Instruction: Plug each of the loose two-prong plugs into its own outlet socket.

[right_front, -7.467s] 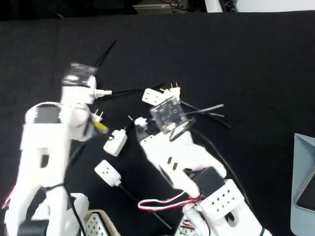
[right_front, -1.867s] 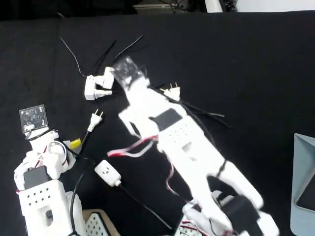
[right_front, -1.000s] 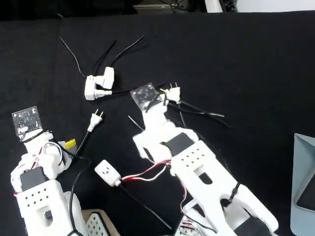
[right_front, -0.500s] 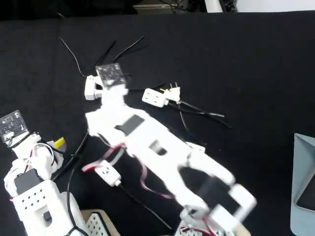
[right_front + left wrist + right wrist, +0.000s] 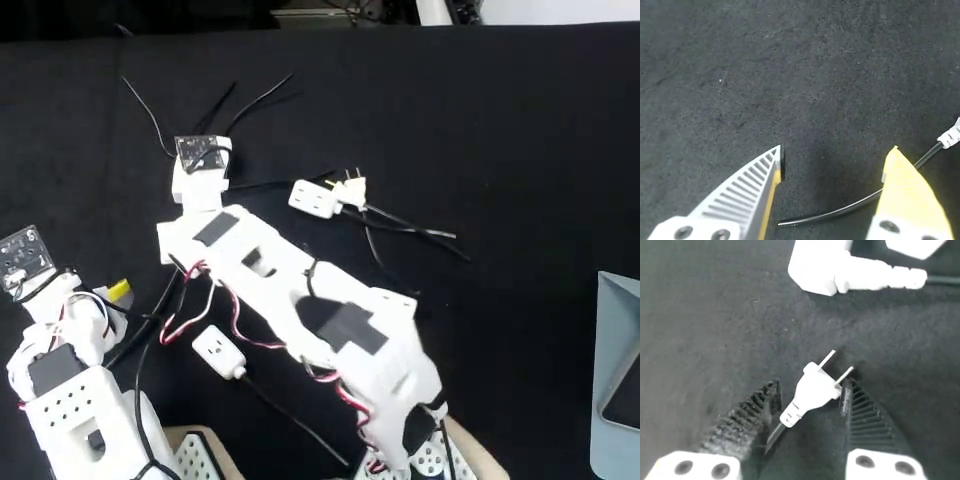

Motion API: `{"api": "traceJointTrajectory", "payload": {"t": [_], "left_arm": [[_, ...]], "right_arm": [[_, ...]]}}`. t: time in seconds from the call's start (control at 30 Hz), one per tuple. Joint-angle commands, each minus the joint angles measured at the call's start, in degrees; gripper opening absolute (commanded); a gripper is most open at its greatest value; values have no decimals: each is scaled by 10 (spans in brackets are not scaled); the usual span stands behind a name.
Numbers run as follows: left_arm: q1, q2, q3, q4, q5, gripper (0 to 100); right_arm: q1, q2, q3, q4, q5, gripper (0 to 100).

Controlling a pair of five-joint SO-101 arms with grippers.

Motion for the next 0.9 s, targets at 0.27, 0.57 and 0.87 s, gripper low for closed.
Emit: {"api": "traceJointTrajectory", "payload": {"t": [0.27, 0.57, 0.87], "left_arm": [[0, -7, -19, -11, 4, 318], [1, -6, -17, -10, 3, 318], [100, -7, -1, -8, 0, 318]], "right_arm": [[-5, 100, -161, 139, -22, 191], [6, 102, -227, 230, 24, 11], [44, 55, -298, 380, 69, 11]]}}
